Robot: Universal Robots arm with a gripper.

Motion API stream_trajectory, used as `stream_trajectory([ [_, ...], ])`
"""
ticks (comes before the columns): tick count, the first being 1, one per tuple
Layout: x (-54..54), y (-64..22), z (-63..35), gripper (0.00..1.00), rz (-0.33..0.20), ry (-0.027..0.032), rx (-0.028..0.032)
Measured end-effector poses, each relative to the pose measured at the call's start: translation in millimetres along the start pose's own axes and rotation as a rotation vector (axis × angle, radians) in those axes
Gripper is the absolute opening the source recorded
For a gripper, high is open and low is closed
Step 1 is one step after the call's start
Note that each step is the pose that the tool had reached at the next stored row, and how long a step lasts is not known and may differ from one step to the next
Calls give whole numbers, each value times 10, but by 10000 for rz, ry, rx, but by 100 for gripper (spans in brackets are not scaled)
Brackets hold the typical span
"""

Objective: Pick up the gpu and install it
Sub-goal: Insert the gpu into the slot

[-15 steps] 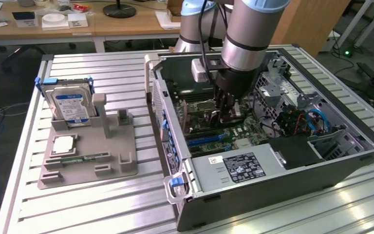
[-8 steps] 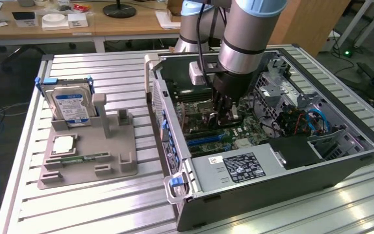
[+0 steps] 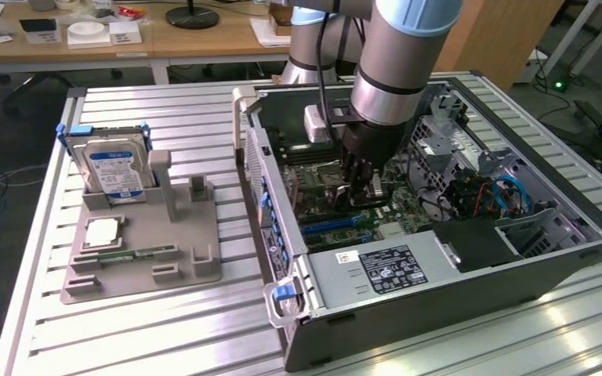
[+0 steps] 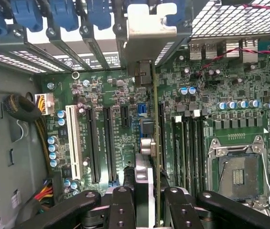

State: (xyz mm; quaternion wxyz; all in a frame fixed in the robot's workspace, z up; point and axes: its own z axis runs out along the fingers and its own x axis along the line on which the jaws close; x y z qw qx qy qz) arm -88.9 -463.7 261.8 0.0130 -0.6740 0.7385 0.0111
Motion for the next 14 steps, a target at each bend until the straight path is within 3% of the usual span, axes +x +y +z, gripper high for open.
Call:
stream_trajectory([
  [14,22,37,96,28,0,3,-13],
])
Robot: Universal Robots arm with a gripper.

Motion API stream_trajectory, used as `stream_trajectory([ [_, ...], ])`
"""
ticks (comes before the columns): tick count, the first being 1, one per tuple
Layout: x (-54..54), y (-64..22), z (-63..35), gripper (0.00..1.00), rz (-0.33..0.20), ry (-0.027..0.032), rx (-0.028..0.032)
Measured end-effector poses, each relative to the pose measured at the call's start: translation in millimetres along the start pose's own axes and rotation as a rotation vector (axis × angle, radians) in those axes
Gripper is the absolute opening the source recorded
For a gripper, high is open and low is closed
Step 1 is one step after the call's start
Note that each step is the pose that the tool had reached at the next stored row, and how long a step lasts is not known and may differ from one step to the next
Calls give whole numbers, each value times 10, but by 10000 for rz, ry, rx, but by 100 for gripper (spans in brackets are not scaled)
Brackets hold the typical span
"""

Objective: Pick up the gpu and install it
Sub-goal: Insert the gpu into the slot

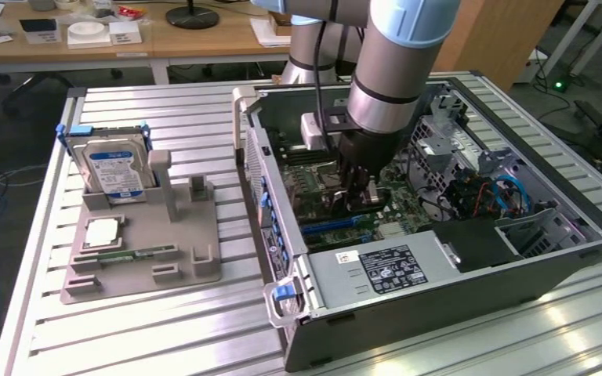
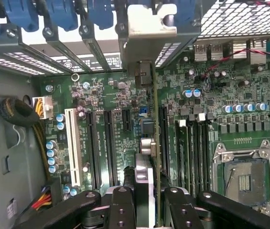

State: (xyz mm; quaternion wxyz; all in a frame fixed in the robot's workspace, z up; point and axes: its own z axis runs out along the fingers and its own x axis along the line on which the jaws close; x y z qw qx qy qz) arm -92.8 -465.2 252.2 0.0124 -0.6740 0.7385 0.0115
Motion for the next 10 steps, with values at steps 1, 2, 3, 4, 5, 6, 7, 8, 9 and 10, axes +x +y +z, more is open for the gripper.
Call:
stream_trajectory([
  [1,1,9,7,28,0,-1,-1],
  [2,2,18,13,28,1,-1,-4],
  [3,3,24,19,28,0,0,-6],
  [4,4,31,24,28,1,0,-9],
  [5,5,40,28,28,-1,1,-10],
  [6,5,47,33,28,0,1,-11],
  [7,6,54,37,28,0,0,-11],
  [8,6,56,38,28,0,1,-12],
  [9,6,56,39,28,-2,2,-13],
  [10,7,59,40,28,-1,2,-13],
])
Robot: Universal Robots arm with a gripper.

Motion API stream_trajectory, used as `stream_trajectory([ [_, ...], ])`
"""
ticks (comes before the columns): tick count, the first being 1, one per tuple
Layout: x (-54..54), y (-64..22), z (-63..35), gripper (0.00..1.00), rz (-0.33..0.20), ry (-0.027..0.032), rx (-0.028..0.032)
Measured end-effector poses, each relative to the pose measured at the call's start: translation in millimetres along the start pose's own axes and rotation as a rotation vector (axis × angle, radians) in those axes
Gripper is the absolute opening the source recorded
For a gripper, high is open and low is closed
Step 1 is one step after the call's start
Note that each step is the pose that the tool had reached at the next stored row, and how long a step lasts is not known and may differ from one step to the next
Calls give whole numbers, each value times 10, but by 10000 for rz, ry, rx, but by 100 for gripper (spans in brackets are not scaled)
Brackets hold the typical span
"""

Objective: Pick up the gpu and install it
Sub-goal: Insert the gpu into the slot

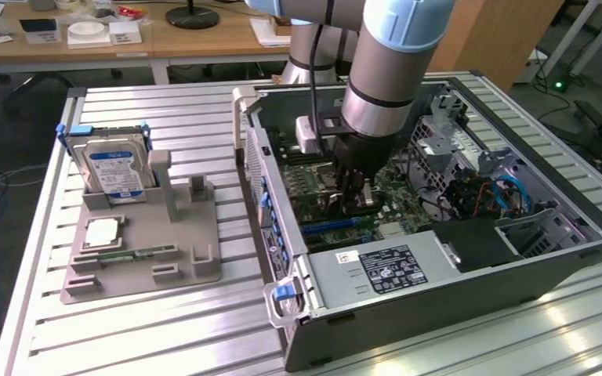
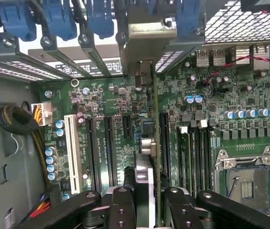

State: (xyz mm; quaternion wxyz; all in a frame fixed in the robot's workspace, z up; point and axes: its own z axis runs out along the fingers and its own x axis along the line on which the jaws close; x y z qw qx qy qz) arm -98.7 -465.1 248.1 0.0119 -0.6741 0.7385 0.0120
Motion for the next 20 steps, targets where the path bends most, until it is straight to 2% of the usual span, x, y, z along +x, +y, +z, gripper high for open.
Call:
stream_trajectory([
  [20,4,29,28,28,1,0,-1],
])
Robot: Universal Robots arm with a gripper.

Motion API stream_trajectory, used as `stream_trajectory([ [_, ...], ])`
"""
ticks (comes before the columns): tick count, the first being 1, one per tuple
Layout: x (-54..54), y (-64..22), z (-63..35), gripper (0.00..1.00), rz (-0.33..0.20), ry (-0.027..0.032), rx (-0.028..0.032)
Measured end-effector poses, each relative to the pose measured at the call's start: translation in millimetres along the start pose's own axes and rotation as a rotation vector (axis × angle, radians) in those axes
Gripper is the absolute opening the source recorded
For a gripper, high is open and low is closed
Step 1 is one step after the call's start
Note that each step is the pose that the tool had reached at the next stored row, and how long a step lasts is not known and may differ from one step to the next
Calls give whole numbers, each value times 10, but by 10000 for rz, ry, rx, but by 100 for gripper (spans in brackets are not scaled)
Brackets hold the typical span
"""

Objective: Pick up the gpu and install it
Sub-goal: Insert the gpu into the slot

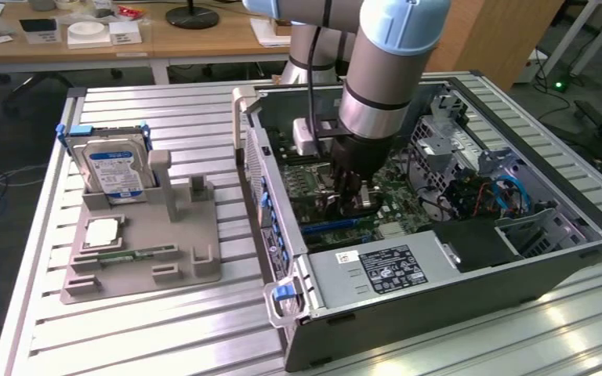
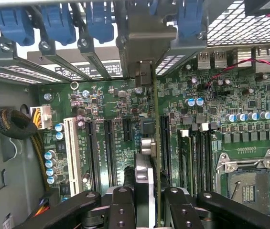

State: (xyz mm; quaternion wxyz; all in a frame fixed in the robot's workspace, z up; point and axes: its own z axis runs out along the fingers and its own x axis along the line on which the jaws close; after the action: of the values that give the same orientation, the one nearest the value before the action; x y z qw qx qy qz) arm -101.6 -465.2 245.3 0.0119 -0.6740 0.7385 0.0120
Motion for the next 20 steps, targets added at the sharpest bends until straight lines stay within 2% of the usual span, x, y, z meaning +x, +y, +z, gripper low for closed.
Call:
stream_trajectory([
  [20,4,9,95,28,-1,-1,-2],
])
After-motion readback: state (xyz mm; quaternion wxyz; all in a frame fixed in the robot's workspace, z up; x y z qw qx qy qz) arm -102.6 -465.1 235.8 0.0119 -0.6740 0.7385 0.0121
